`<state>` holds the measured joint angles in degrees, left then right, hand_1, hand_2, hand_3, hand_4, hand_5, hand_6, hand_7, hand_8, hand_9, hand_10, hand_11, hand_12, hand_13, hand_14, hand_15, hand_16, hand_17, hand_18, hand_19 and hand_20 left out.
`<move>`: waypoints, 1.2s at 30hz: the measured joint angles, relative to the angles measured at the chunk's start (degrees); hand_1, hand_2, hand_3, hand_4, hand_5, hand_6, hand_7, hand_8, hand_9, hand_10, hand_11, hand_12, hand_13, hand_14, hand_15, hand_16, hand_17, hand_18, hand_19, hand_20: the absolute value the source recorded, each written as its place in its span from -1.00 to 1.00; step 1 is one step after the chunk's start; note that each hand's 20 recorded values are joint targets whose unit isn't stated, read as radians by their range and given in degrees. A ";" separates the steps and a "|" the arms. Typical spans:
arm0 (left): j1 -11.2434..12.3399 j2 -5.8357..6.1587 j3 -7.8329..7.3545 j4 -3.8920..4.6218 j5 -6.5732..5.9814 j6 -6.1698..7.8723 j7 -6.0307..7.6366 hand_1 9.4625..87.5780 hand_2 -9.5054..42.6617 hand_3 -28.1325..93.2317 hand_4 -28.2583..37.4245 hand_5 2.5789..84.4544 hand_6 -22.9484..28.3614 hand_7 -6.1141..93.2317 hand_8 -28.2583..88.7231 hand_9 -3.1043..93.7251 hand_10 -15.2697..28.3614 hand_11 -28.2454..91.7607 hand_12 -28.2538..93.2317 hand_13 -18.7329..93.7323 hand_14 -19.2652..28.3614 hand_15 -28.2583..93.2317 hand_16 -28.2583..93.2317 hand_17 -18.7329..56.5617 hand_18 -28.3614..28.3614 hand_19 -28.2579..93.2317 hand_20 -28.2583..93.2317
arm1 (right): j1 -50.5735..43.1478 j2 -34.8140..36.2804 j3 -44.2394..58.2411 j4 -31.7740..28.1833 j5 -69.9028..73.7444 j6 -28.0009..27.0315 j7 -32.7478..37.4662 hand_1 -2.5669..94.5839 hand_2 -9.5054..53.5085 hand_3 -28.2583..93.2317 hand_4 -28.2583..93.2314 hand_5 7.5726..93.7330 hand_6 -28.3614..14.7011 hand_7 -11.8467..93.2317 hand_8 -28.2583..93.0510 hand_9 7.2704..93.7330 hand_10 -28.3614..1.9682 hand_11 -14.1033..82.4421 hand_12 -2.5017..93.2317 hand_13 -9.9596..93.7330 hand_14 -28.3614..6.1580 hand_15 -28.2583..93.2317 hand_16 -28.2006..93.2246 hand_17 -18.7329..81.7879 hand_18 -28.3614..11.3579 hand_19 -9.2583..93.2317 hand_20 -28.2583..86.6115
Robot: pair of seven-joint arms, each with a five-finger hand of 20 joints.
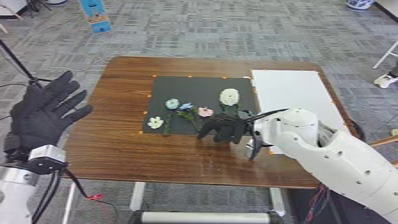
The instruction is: Arrange flowers
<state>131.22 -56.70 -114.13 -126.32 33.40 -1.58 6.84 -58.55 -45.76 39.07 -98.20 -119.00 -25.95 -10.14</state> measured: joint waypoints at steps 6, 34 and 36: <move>0.01 0.00 0.00 0.00 0.00 0.00 0.00 -0.70 -0.76 0.50 -1.00 -0.43 -0.01 -0.59 -0.65 -0.50 0.18 -0.34 -0.27 -0.36 0.41 -0.37 -0.45 -0.78 0.89 0.14 -0.51 | -1.27 -0.02 1.62 -1.09 0.51 -0.07 -0.93 -0.43 -0.40 0.88 -0.82 -0.16 0.45 -0.47 -0.76 0.65 0.06 0.42 -0.31 0.65 0.12 0.81 0.06 0.34 -0.73 1.00 0.65; -0.94 -0.83 1.62 0.06 1.23 -0.01 0.06 -0.68 -0.91 0.55 -1.00 -0.43 -0.01 -0.58 -0.65 -0.53 0.16 -0.35 -0.26 -0.37 0.39 -0.38 -0.45 -0.79 0.89 0.14 -0.51 | -33.95 1.91 43.66 -7.19 50.66 28.40 1.33 -0.63 -0.81 0.80 -0.93 -0.47 0.21 -0.64 -0.65 -0.61 0.03 -0.71 -0.44 -0.57 0.00 -0.44 0.04 -0.75 -0.69 -0.10 -0.24; -1.24 -0.93 1.88 0.11 1.94 0.00 0.02 -0.68 -0.93 0.56 -1.00 -0.44 -0.02 -0.58 -0.65 -0.53 0.15 -0.35 -0.26 -0.38 0.38 -0.38 -0.45 -0.79 0.89 0.14 -0.51 | -36.42 1.53 45.86 -6.10 56.38 24.53 -0.62 -0.65 -0.83 0.79 -0.93 -0.51 0.23 -0.66 -0.64 -0.64 0.05 -0.75 -0.45 -0.58 0.00 -0.51 0.08 -0.78 -0.67 -0.12 -0.27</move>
<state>129.98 -57.62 -112.25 -126.21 35.35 -1.59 6.86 -94.97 -44.23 84.93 -104.30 -62.61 -1.41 -10.76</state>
